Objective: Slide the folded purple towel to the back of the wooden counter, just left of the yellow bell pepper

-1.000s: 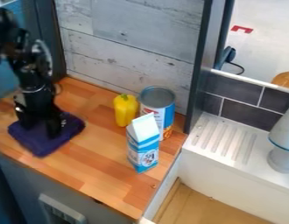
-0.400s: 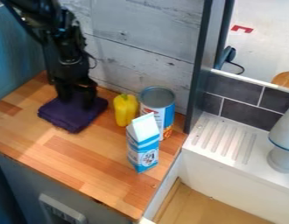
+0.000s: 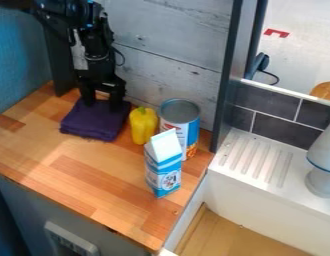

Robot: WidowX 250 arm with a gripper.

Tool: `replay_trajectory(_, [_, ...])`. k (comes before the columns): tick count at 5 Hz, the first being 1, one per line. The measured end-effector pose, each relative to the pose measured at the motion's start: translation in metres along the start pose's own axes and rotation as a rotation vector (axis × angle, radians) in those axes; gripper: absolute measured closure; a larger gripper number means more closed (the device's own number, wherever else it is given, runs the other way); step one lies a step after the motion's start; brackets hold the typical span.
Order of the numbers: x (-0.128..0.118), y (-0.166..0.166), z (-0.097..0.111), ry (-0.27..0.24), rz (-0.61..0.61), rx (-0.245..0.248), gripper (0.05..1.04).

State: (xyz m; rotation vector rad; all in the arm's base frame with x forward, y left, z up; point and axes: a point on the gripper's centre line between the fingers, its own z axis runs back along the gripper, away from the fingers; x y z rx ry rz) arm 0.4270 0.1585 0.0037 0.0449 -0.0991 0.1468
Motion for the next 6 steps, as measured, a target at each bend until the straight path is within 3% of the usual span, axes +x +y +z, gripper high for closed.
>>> replay_trajectory(1, [-0.001, -0.003, -0.004, -0.007, 0.008, -0.011, 0.081])
replay_trajectory(2, [-0.006, -0.006, 0.023, -0.054, 0.018, -0.028, 0.081])
replay_trajectory(3, [-0.015, -0.003, 0.084, -0.209, 0.082, -0.035, 0.082])
replay_trajectory(4, [-0.052, 0.010, 0.144, -0.369, 0.165, -0.053, 0.082])
replay_trajectory(5, [-0.093, 0.009, 0.162, -0.293, 0.173, -0.052, 0.082])
replay_trajectory(6, [-0.141, 0.020, 0.157, -0.169, 0.200, -0.049, 0.082])
